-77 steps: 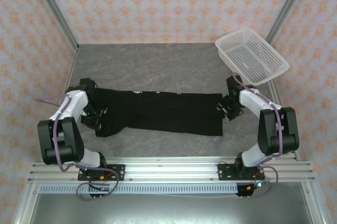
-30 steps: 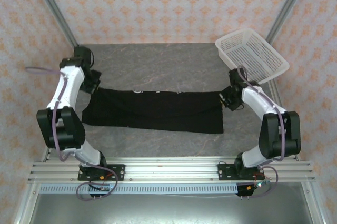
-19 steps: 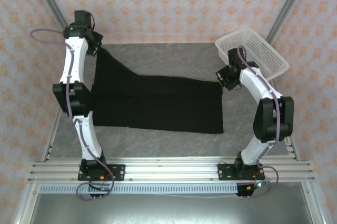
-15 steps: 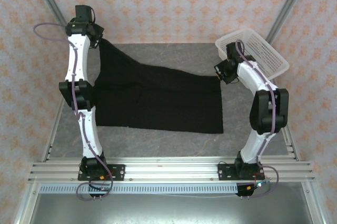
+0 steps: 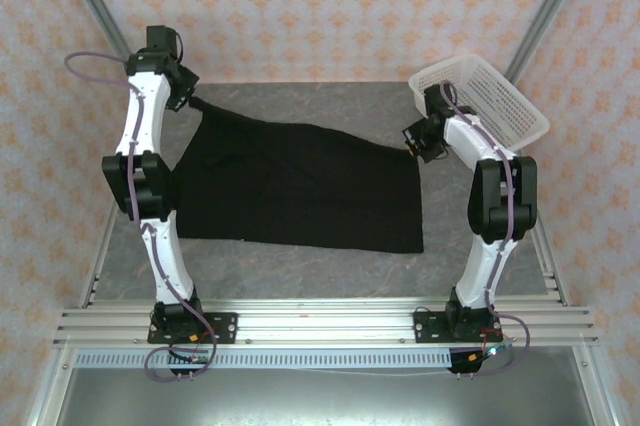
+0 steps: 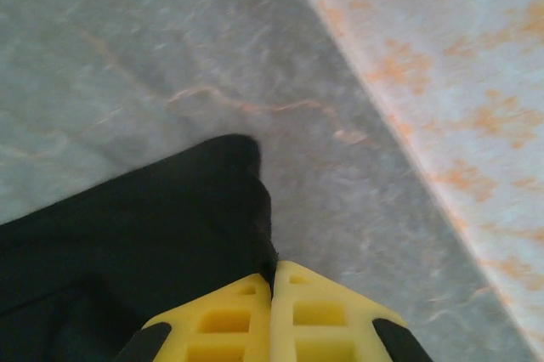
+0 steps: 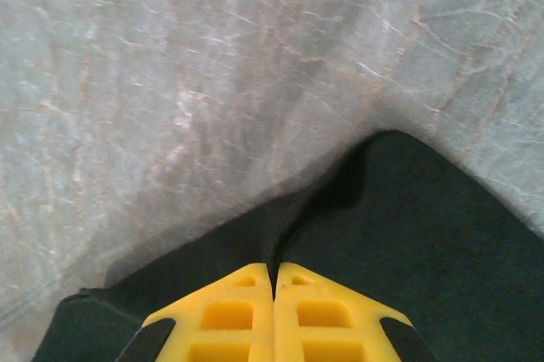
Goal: Fold and stack the t-shirts
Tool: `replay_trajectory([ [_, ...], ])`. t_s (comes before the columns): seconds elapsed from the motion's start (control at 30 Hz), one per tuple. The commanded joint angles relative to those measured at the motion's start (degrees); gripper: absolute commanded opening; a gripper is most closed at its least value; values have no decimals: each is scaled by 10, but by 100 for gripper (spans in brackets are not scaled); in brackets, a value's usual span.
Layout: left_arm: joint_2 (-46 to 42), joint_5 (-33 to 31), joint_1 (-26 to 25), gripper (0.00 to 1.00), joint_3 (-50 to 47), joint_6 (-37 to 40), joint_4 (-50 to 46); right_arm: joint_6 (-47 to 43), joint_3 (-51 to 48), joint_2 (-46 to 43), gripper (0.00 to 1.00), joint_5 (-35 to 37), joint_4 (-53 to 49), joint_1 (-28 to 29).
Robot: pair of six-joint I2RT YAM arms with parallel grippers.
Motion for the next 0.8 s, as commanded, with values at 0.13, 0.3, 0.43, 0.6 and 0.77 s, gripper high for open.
replay_trajectory([
  [0.13,-152,-62,2,0,-140,38,-10,-30,-58,-58,0,22,-9,-5],
  [0.3,-181,-22,6,0,-222,3,-3,-40,-70,-59,0,16,1,-5],
  [0.43,-187,-4,6,0,-267,-19,-2,-49,-52,-43,0,8,-8,-5],
  [0.6,-247,-60,6,0,-312,-37,-43,-72,-43,-46,0,14,-36,-5],
  [0.77,-326,-99,4,0,-340,-53,-55,-79,-56,-76,0,24,-47,-5],
])
